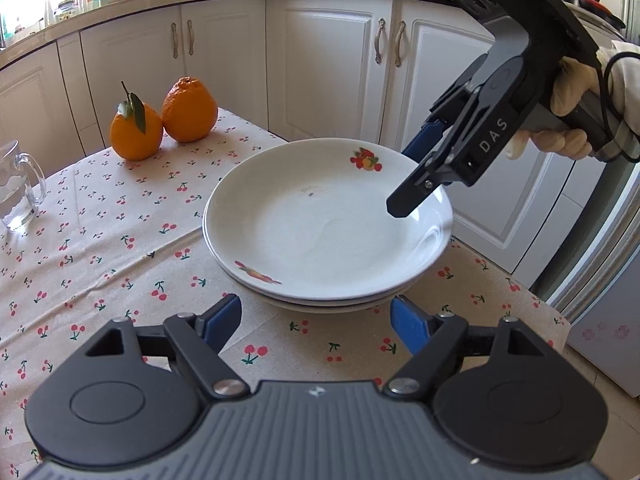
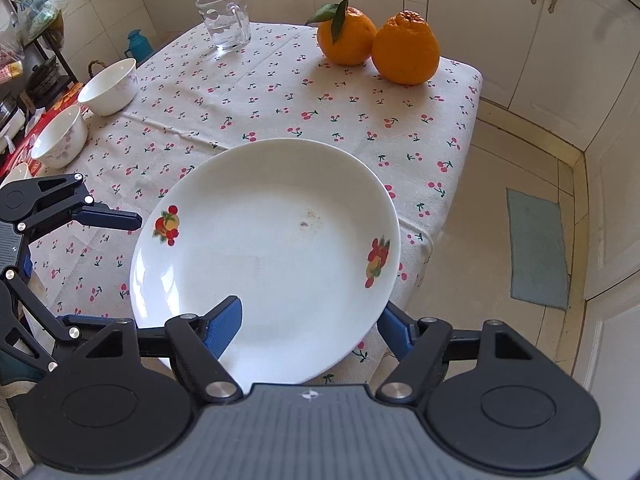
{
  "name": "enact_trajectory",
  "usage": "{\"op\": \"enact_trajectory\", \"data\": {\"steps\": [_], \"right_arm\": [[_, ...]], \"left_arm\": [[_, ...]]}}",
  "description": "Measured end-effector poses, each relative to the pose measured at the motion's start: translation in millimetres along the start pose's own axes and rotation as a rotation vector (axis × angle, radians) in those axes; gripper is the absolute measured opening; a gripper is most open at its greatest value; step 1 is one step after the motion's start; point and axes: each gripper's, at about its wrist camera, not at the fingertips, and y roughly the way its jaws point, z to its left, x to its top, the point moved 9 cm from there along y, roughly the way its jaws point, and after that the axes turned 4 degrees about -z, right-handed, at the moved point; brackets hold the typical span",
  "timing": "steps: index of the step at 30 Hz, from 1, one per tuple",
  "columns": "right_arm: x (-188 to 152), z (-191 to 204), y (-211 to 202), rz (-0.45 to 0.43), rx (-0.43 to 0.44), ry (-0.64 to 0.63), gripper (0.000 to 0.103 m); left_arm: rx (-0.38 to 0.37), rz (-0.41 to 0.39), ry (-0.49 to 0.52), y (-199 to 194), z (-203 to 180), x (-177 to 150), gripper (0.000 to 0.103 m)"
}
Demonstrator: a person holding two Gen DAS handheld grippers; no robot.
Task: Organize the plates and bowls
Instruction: 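Lower the held plate onto the plate stack with the right gripper, then open the right gripper and withdraw it from the stack, then move the right gripper to the rim of a white bowl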
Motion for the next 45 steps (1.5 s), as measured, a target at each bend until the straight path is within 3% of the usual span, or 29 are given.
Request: {"op": "enact_trajectory", "data": {"steps": [4,6,8,17,31,45], "right_arm": [[-4.6,2.5,1.5,-0.005,-0.006,0.006,0.084],[-5.4,6.8,-1.5,-0.026,0.006,0.01,0.097],[-4.0,11.9,-6.5,-0.061,0.008,0.014,0.103],[-0.2,38.7,-30.9,-0.232,-0.05,0.088,0.103],[2.3,115.0,-44.2,-0.291,-0.253,0.032,0.103],[-7.0,226.5,-36.5,-0.34,-0.115,0.008,0.103]], "left_arm": [[0.005,-0.011,0.004,-4.0,0.0,0.8,0.084],[0.008,-0.025,0.009,-8.7,-0.8,1.4,0.087],[0.012,-0.036,0.014,-14.6,-2.1,2.2,0.087],[0.017,-0.073,0.017,-42.3,-5.3,3.3,0.091],[0.1,-0.126,0.018,-111.8,5.1,-25.1,0.092],[0.193,-0.161,-0.105,-196.2,55.8,-86.9,0.096]]}}
